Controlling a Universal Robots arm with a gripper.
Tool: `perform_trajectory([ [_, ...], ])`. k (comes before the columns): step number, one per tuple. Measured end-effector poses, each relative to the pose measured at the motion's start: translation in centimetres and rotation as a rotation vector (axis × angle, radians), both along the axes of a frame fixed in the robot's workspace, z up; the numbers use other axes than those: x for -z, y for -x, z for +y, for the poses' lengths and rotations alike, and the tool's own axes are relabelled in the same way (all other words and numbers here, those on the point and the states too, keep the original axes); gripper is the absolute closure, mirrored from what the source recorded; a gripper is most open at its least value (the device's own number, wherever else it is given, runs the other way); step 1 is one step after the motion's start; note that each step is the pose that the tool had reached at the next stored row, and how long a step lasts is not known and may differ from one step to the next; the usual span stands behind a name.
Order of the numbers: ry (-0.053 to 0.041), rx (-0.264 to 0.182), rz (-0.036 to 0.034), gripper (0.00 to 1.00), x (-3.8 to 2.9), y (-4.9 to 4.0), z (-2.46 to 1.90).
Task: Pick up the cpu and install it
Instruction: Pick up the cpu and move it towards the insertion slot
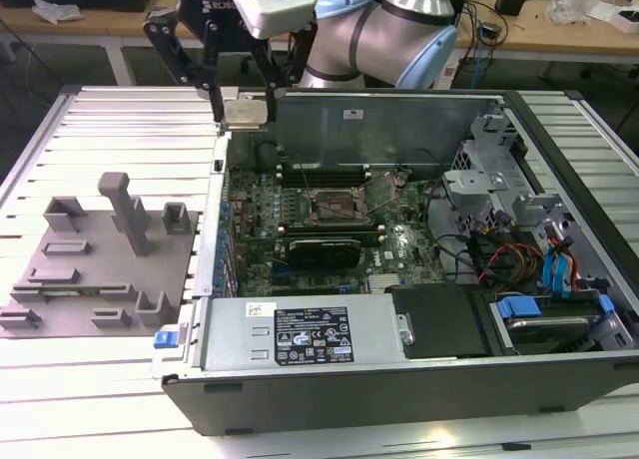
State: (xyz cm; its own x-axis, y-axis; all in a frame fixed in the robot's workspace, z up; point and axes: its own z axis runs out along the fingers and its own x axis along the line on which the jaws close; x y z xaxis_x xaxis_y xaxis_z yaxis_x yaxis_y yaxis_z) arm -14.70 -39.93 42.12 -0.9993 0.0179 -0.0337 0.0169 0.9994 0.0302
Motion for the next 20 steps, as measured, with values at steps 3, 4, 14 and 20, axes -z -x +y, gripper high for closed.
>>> perform_trajectory([
  [3,0.0001,0.000,0.0000,0.45,0.00,-0.95,0.00],
  [4,0.0001,0.000,0.0000,0.45,0.00,-1.25,0.00],
  [14,0.0000,0.000,0.0000,0.45,0.00,-3.59,0.00],
  [20,0.0000,0.000,0.0001,0.45,0.00,-5.17,0.00],
])
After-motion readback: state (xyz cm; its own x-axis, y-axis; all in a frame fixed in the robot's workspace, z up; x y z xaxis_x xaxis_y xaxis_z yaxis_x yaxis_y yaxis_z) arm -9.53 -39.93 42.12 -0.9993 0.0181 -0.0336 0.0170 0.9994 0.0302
